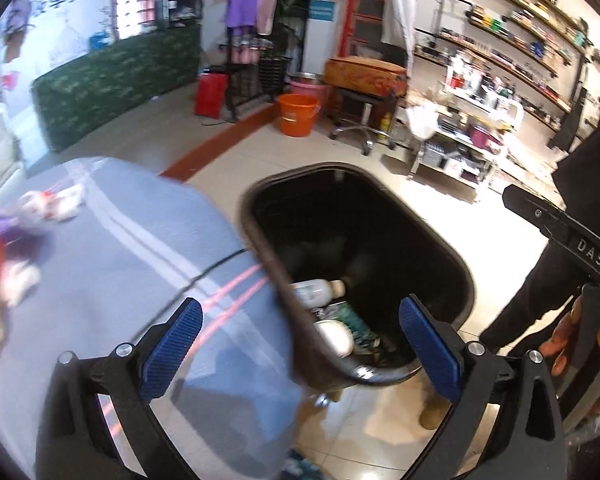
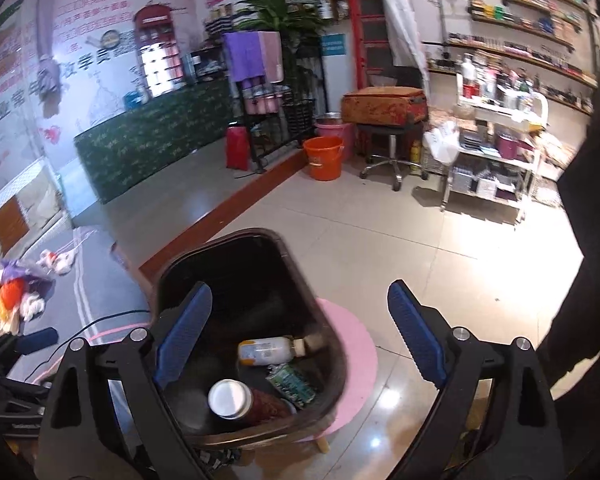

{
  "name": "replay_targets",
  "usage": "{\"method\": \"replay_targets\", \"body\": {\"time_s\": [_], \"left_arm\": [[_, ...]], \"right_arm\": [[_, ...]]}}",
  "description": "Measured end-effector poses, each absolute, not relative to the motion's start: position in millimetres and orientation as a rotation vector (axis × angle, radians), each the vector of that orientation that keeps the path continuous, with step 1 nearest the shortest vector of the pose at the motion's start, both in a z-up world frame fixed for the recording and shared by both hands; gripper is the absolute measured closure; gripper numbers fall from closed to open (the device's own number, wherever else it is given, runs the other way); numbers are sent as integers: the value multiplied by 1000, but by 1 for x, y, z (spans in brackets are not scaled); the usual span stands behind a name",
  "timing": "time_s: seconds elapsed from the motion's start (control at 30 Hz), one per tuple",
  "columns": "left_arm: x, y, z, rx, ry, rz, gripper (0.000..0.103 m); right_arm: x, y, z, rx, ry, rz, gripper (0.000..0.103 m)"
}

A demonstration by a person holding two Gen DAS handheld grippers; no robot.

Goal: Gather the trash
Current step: 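Move both open tools back toward the trash pile on the bed, then grasp the yellow foam net with the left tool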

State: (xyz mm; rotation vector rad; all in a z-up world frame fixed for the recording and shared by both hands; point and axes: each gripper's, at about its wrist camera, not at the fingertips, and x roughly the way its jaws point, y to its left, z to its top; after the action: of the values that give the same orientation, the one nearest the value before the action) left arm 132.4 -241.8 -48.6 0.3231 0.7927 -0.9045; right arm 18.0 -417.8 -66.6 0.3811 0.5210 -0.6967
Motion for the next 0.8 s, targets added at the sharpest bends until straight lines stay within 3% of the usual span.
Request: {"method": "replay_targets", "body": {"time_s": [0.8], "left_arm": [[218,2,-38,126,771,-325,6]], "right_arm": [[185,-221,-73,211,700,-26,14]]}}
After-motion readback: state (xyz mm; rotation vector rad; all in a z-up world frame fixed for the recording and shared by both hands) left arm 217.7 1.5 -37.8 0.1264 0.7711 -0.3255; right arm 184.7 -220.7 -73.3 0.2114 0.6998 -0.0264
